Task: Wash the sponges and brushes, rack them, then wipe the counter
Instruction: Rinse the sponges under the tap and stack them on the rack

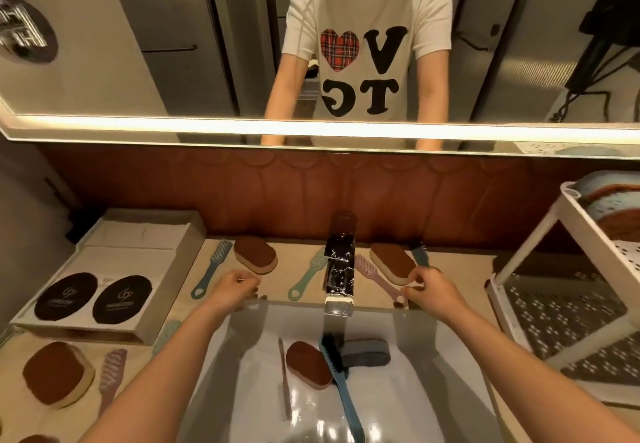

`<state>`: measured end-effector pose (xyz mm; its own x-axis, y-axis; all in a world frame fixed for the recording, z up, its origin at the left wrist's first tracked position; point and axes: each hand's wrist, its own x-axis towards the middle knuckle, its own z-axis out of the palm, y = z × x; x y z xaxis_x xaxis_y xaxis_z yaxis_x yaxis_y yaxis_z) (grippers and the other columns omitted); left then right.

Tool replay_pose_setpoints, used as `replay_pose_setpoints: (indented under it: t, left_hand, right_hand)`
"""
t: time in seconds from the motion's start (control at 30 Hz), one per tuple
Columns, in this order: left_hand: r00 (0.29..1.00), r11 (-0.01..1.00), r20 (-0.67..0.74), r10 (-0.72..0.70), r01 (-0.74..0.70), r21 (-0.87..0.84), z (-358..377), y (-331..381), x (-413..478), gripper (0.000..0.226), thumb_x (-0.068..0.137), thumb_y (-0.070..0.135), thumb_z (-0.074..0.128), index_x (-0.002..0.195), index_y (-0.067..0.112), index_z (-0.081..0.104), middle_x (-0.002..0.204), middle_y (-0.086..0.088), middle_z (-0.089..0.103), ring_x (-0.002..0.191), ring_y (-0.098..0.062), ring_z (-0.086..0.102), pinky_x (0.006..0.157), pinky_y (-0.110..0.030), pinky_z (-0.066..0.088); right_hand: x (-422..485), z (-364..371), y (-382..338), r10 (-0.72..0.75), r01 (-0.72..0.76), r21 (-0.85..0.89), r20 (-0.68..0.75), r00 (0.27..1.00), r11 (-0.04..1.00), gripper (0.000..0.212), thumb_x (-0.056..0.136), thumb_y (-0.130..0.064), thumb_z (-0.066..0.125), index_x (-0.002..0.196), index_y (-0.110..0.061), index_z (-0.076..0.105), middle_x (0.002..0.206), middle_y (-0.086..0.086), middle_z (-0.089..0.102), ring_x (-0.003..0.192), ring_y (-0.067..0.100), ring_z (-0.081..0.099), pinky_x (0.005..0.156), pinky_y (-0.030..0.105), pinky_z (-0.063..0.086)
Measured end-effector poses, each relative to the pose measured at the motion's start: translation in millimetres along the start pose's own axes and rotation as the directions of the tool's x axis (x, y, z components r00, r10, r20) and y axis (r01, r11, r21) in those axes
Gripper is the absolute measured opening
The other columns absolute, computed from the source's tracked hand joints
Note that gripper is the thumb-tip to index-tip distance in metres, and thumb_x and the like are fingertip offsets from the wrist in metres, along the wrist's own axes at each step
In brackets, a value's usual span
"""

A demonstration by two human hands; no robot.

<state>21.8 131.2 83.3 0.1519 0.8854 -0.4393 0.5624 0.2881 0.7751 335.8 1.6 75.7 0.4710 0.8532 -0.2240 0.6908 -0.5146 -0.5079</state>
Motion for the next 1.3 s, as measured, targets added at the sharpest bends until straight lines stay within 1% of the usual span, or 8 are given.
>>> replay_pose_setpoints:
  t: [0.1, 0.2, 0.37, 0.47, 0.63, 0.87, 1.1, 1.3]
  left_hand:
    - [0.997, 0.998, -0.044, -0.06, 0.06, -0.001, -0.4, -9.4, 26.8, 0.032, 0.091, 0.027, 0.056, 0.111, 0.001, 0.054, 0.094, -0.016, 0.058, 0.087, -0.026, 0.055, 0.06, -0.029, 0.042]
    - [0.989, 0.993, -0.095, -0.114, 0.116, 0.023, 2.9, -11.6, 48.5, 0.038, 0.089, 0.028, 0.058, 0.113, -0.002, 0.053, 0.112, -0.023, 0.059, 0.102, -0.036, 0.056, 0.084, -0.039, 0.047]
    - [0.983, 0.99, -0.131, -0.126, 0.133, 0.049, 12.5, -11.9, 84.9, 0.048, 0.085, 0.035, 0.062, 0.117, 0.001, 0.053, 0.12, -0.017, 0.059, 0.108, -0.036, 0.055, 0.092, -0.038, 0.045]
    - [0.96, 0.983, -0.225, -0.168, 0.181, 0.038, 19.1, -6.5, 102.1, 0.077, 0.083, 0.04, 0.064, 0.139, 0.002, 0.029, 0.139, -0.021, 0.044, 0.126, -0.039, 0.042, 0.105, -0.043, 0.037]
    - [0.923, 0.978, -0.327, -0.203, 0.211, -0.011, 30.0, 5.3, 111.4, 0.095, 0.081, 0.043, 0.066, 0.144, 0.003, 0.008, 0.146, -0.022, 0.031, 0.133, -0.041, 0.032, 0.108, -0.044, 0.029]
    - [0.898, 0.955, -0.333, -0.289, 0.296, -0.033, 30.6, 2.0, 133.5, 0.09, 0.076, 0.039, 0.074, 0.138, -0.005, 0.026, 0.14, -0.022, 0.041, 0.127, -0.039, 0.041, 0.103, -0.041, 0.036]
    - [0.913, 0.949, -0.294, -0.281, 0.218, -0.229, 34.4, -2.7, 128.8, 0.064, 0.074, 0.027, 0.077, 0.124, -0.004, 0.052, 0.13, -0.02, 0.055, 0.118, -0.036, 0.052, 0.099, -0.038, 0.042]
    - [0.931, 0.97, -0.31, -0.192, 0.132, -0.205, 31.5, -2.3, 101.4, 0.031, 0.078, 0.026, 0.073, 0.087, 0.006, 0.051, 0.116, -0.022, 0.061, 0.108, -0.035, 0.056, 0.086, -0.034, 0.042]
  right_hand:
    - [16.1, 13.8, 1.4, 0.024, -0.025, -0.067, -0.024, 0.999, 0.997, 0.04, 0.082, -0.022, 0.065, 0.119, -0.01, 0.056, 0.121, 0.014, 0.052, 0.106, 0.03, 0.055, 0.086, 0.033, 0.045]
    - [27.8, 21.0, 0.9, 0.037, -0.046, -0.102, -0.092, 0.995, 0.994, 0.049, 0.083, -0.024, 0.064, 0.128, -0.011, 0.049, 0.128, 0.016, 0.046, 0.115, 0.033, 0.046, 0.093, 0.037, 0.043]
    - [53.3, 28.3, -11.6, 0.088, -0.107, -0.145, -0.132, 0.987, 0.984, 0.059, 0.083, -0.031, 0.065, 0.133, -0.015, 0.041, 0.135, 0.015, 0.043, 0.123, 0.034, 0.039, 0.098, 0.042, 0.041]
    - [65.1, 34.8, -14.5, 0.072, -0.098, -0.19, -0.137, 0.988, 0.977, 0.062, 0.082, -0.034, 0.065, 0.134, -0.015, 0.039, 0.135, 0.015, 0.045, 0.124, 0.034, 0.039, 0.098, 0.041, 0.041]
    - [74.8, 40.8, -11.3, 0.051, -0.083, -0.278, -0.12, 0.991, 0.957, 0.063, 0.082, -0.037, 0.065, 0.134, -0.016, 0.037, 0.131, 0.013, 0.05, 0.124, 0.033, 0.04, 0.097, 0.039, 0.042]
    - [85.9, 50.1, -4.6, 0.024, -0.059, -0.32, -0.113, 0.993, 0.946, 0.061, 0.078, -0.039, 0.069, 0.128, -0.014, 0.042, 0.115, 0.013, 0.062, 0.112, 0.032, 0.05, 0.089, 0.038, 0.049]
    - [88.6, 55.5, -4.0, 0.023, -0.068, -0.357, -0.131, 0.991, 0.931, 0.055, 0.082, -0.036, 0.065, 0.127, -0.013, 0.043, 0.113, 0.012, 0.062, 0.11, 0.031, 0.054, 0.088, 0.038, 0.051]
    - [86.9, 54.4, -7.8, 0.068, -0.105, -0.291, -0.135, 0.988, 0.951, 0.055, 0.081, -0.033, 0.067, 0.127, -0.013, 0.044, 0.112, 0.013, 0.064, 0.107, 0.033, 0.056, 0.087, 0.041, 0.052]
